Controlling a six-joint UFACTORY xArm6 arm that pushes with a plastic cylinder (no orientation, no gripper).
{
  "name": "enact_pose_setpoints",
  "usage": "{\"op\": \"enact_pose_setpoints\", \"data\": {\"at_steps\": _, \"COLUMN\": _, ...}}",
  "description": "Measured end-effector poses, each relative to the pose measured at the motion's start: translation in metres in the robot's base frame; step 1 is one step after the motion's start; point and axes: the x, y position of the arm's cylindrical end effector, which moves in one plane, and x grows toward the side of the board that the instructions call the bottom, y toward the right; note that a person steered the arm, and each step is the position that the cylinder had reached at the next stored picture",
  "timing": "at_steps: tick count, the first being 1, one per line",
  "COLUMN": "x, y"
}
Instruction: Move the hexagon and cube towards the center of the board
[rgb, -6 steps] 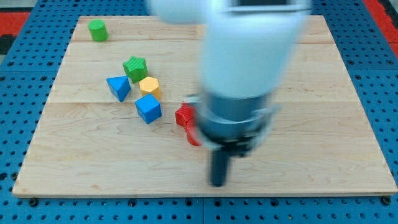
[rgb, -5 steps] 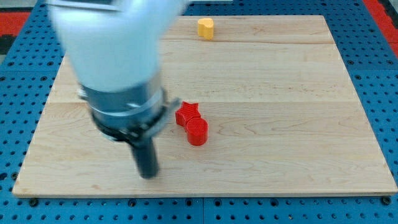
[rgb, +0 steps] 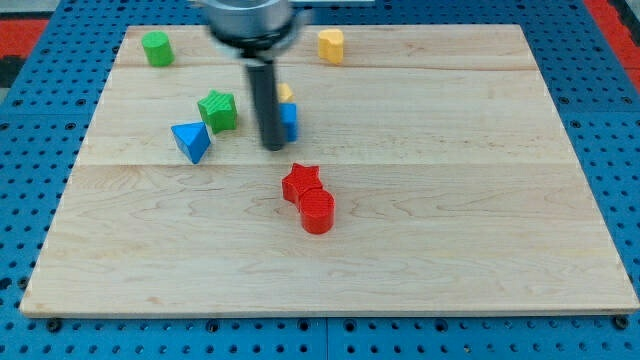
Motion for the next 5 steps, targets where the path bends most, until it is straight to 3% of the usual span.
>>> {"op": "enact_pose_setpoints", "data": {"at_steps": 1, "x": -0.026, "y": 0.049}}
{"op": "enact_pose_setpoints", "data": {"at_steps": 2, "x": 0.017, "y": 0.049}}
{"op": "enact_pose_setpoints", "data": {"at_steps": 3, "x": 0.042, "y": -0.035}}
{"op": "enact_pose_setpoints", "data": {"at_steps": 5, "x": -0.040, "y": -0.028}}
